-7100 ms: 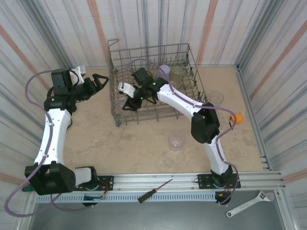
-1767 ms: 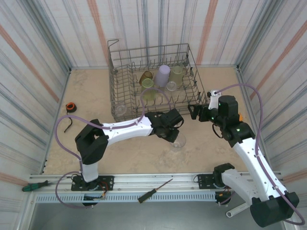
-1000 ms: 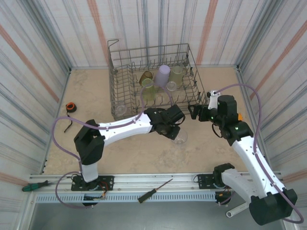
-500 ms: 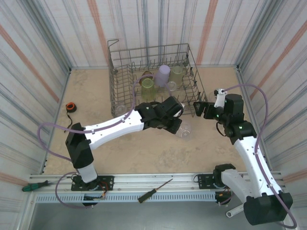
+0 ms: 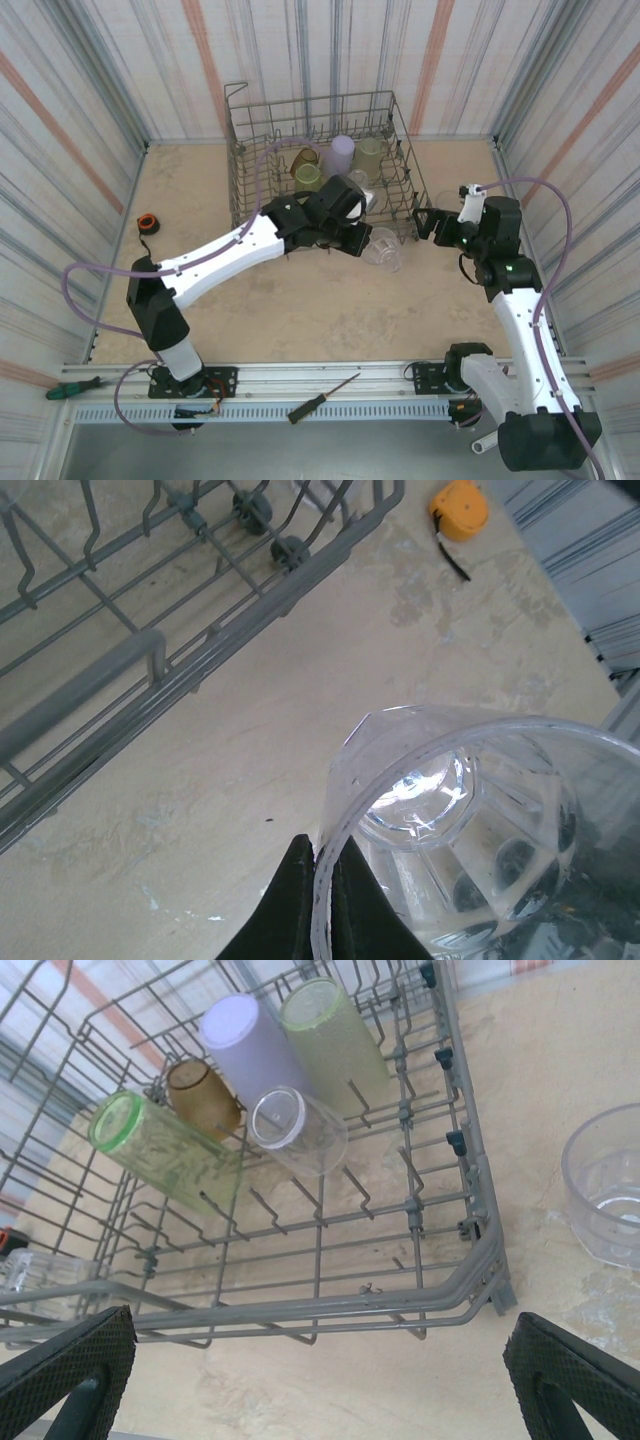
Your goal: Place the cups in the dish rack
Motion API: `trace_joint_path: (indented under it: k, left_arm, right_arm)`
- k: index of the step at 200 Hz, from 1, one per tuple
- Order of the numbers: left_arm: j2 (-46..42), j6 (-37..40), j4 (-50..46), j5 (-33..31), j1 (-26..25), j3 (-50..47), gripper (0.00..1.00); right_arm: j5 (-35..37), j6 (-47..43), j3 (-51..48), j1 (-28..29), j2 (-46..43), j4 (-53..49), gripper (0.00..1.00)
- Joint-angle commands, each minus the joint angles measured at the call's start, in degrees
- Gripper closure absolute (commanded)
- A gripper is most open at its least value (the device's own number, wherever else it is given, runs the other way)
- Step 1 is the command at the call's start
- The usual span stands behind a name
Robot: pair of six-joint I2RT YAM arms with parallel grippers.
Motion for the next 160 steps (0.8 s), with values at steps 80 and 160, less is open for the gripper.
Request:
trace_joint_path:
  k: [80,160]
  left_arm:
    - [-3.6,0.4,-0.2,2.4,6.1,7.6,1.00]
    - [-3.8,1.7,1.5,6.7,14.6,9.1,1.00]
  right_arm:
    - [-6.3,2.1,2.7,-2.3,4.2,4.2,0.01]
    - [-11.2,6.5,5.0,-2.2,13.0,12.2,0.01]
